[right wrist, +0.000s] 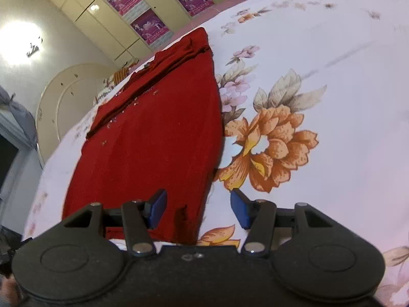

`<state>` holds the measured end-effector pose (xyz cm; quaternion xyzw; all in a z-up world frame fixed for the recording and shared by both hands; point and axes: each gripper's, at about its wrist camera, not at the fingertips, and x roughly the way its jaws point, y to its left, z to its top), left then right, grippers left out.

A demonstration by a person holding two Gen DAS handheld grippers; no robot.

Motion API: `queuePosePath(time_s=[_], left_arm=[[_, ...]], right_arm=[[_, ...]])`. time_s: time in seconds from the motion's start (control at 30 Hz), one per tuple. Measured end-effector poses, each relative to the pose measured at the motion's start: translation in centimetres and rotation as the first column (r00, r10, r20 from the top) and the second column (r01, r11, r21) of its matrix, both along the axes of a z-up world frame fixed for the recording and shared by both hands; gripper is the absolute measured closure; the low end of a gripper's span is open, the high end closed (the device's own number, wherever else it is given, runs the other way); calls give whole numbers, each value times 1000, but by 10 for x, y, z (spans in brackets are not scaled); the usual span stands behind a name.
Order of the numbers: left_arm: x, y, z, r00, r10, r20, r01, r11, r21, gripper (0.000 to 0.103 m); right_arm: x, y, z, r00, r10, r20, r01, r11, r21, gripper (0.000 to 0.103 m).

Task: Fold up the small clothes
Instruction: 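Grasp the sweater hem with both grippers, then lift the hem with both grippers and carry it toward the collar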

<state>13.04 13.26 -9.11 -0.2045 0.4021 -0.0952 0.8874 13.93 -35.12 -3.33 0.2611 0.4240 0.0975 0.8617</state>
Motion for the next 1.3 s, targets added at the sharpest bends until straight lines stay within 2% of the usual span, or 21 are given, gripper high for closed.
queuePosePath(time_s=[0.07,0.1,0.17,0.2,0.43,0.63,0.67,0.73,0.77,0.8,0.83,0.87,0.93,1.0,1.1,1.17,1.2,1.23,1.3], left_arm=[[2,6,-4,1000,11,-8,-11,998,-68,19],[4,9,-6,1000,4,-13,-5,993,-116,33],[9,14,-14,999,-20,-51,9,975,-223,52],[9,15,-20,997,-30,-72,10,963,-268,52],[11,20,-35,996,3,-87,-34,932,-360,52],[25,20,-39,997,5,-73,-32,923,-383,52],[29,18,-38,997,0,-71,-27,928,-372,52],[32,14,-35,998,-15,-60,-7,939,-344,52],[32,13,-32,998,-20,-56,1,946,-325,59],[33,12,-30,998,-18,-55,1,955,-296,84],[31,13,-28,998,-12,-54,-3,964,-267,100],[29,17,-26,999,4,-45,-17,960,-280,99],[18,31,-15,999,40,33,-26,933,-359,99],[8,40,-3,994,47,98,-7,927,-375,99],[10,40,-10,998,16,62,5,946,-323,99],[17,34,-28,1000,5,-27,-12,961,-276,100],[18,32,-36,998,7,-56,-22,962,-273,100],[15,32,-39,999,15,-45,-27,958,-287,100],[14,32,-39,999,28,-44,-40,954,-298,99]], right_arm=[[0,-3,-2,1000,-7,-4,7,999,34,48],[1,-3,-3,1000,-7,-7,7,999,47,48],[3,-3,-4,1000,-3,-9,3,998,64,48],[4,-2,-4,1000,2,-9,-2,998,67,48],[12,1,-6,999,37,-15,-36,995,91,48],[28,4,-13,997,68,-22,-64,987,145,51],[31,5,-14,997,74,-21,-70,986,150,53],[37,8,-16,996,85,-31,-79,984,159,63],[40,10,-17,995,94,-39,-87,984,154,74],[42,12,-17,994,98,-47,-91,987,132,87],[43,14,-16,994,101,-48,-96,990,104,95],[43,15,-14,994,105,-42,-101,991,87,97],[38,14,-4,995,104,-5,-103,992,78,98],[28,10,12,993,105,60,-110,990,85,98],[19,6,20,985,126,115,-136,987,87,98],[25,7,6,990,133,53,-136,990,48,97],[31,8,-7,992,123,-20,-122,992,32,97],[35,9,-15,992,110,-65,-108,994,32,98],[34,6,-15,995,85,-53,-79,991,106,91]])
